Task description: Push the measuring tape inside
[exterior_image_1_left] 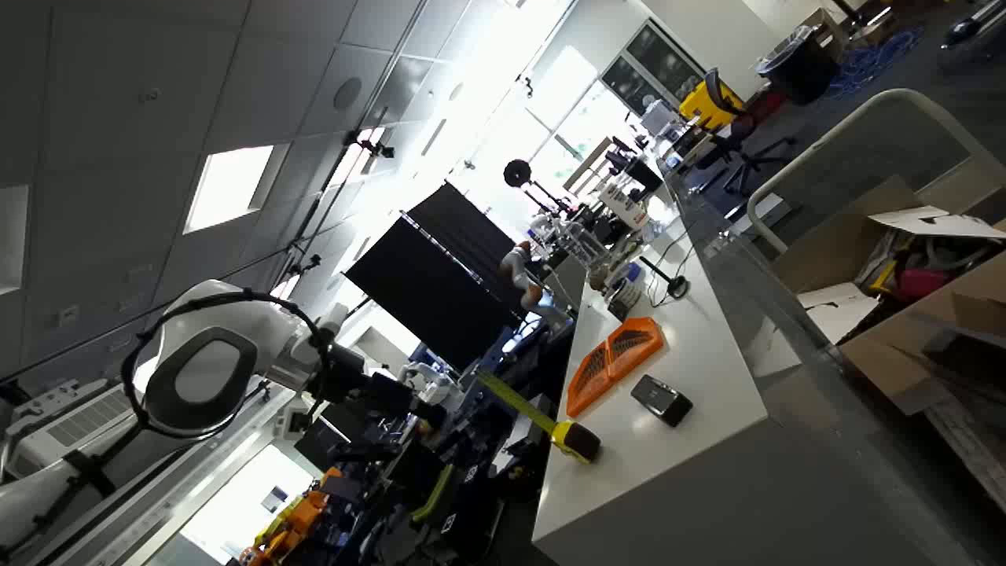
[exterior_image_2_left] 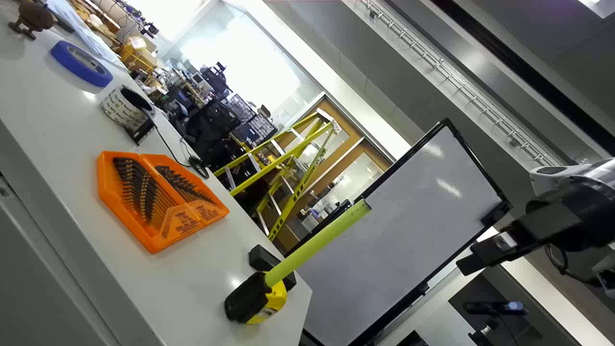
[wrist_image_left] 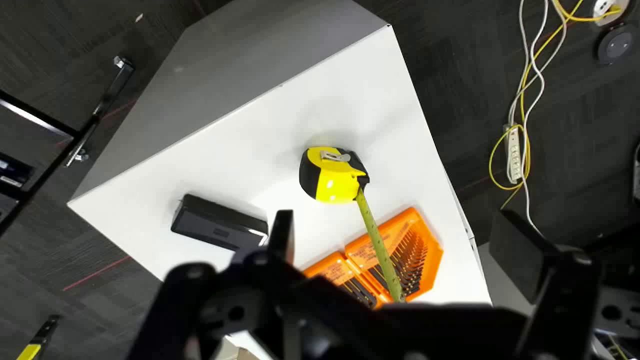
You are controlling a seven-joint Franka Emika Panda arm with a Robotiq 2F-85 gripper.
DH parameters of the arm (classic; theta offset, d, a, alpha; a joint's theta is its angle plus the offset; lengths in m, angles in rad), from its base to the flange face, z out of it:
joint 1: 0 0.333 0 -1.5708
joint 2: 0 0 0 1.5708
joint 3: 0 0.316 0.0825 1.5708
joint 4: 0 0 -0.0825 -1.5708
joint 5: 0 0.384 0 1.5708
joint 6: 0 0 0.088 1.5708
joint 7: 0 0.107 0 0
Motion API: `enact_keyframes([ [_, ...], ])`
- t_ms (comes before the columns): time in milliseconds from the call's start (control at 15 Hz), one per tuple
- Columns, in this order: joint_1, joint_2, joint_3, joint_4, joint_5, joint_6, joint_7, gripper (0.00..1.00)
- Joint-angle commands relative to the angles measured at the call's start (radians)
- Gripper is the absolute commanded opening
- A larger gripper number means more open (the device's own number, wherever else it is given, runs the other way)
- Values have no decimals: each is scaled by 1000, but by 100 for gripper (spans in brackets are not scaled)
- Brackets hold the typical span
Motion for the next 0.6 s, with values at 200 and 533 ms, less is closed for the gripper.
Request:
enact_keyframes([
  [200, -7, 0, 4, 2, 4, -3, -4, 100],
  [533, -12, 27, 20, 28, -7, 26, 3, 100],
])
